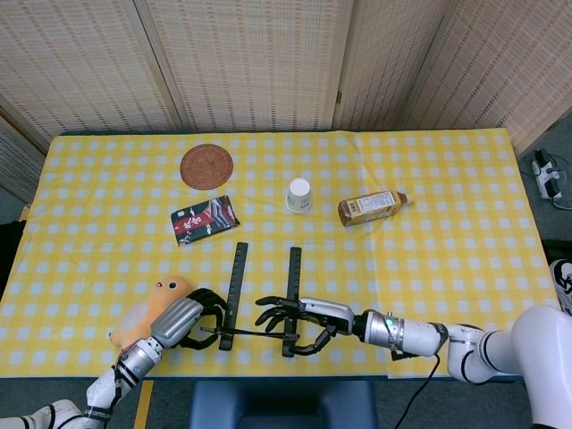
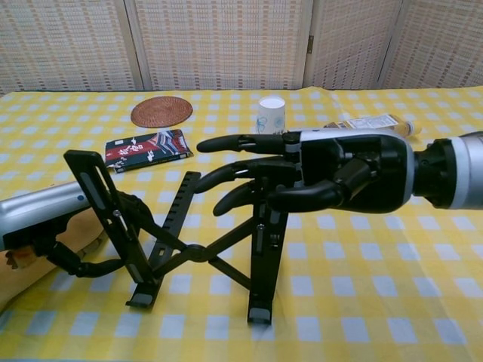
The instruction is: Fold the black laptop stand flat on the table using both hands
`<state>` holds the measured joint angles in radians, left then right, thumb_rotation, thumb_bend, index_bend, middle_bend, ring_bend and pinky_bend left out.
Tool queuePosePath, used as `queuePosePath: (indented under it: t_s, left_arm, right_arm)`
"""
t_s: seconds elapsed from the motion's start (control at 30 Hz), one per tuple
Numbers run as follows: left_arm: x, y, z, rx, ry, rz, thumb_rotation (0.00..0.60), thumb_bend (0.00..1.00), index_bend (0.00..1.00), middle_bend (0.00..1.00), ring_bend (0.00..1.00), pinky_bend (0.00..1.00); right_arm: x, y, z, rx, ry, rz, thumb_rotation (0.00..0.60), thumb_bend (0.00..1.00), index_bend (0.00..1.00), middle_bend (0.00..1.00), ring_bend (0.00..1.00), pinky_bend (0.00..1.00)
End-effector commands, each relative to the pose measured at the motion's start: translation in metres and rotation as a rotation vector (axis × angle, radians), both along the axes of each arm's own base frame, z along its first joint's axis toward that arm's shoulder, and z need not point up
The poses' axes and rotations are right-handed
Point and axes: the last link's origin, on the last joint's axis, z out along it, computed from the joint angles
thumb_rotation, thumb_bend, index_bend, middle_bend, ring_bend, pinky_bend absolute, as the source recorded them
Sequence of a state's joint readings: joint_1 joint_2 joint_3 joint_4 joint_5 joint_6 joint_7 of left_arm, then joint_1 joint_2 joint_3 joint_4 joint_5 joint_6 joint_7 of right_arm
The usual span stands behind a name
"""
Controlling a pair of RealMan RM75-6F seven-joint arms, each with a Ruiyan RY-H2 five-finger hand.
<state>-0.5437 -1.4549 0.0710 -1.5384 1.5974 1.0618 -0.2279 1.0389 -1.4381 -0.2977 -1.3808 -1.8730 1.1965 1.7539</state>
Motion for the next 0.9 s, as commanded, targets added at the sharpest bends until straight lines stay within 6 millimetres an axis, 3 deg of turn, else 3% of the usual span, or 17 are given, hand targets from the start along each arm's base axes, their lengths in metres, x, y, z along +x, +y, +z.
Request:
queuePosePath:
  t_s: [0.03, 0.37, 0.9]
  left_arm:
    - [0.001, -0.001, 0.0, 0.0, 0.001, -0.003, 0.6, 0.43, 0.58, 0.34, 0.22, 0.17]
    - [-0.001, -0.002, 0.0, 0.003, 0.013, 0.001, 0.6, 0.43, 0.58, 0.34, 0.22, 0.17]
    - [-0.001, -0.001, 0.001, 0.006, 0.013, 0.014, 0.6, 0.43, 0.58, 0.34, 0.21, 0.15]
  right_arm:
    - [0.005, -0.004, -0.008, 0.008, -0.003, -0.006, 0.6, 0.4, 0.06, 0.21, 0.22, 0.03]
    - [0.0, -0.005, -0.03, 0.072, 0.0, -0.062, 0.6, 0.4, 0.06, 0.21, 0.22, 0.03]
    - [-0.048, 0.013, -0.04, 0.171, 0.013, -0.245, 0.6, 0.4, 0.06, 0.21, 0.22, 0.03]
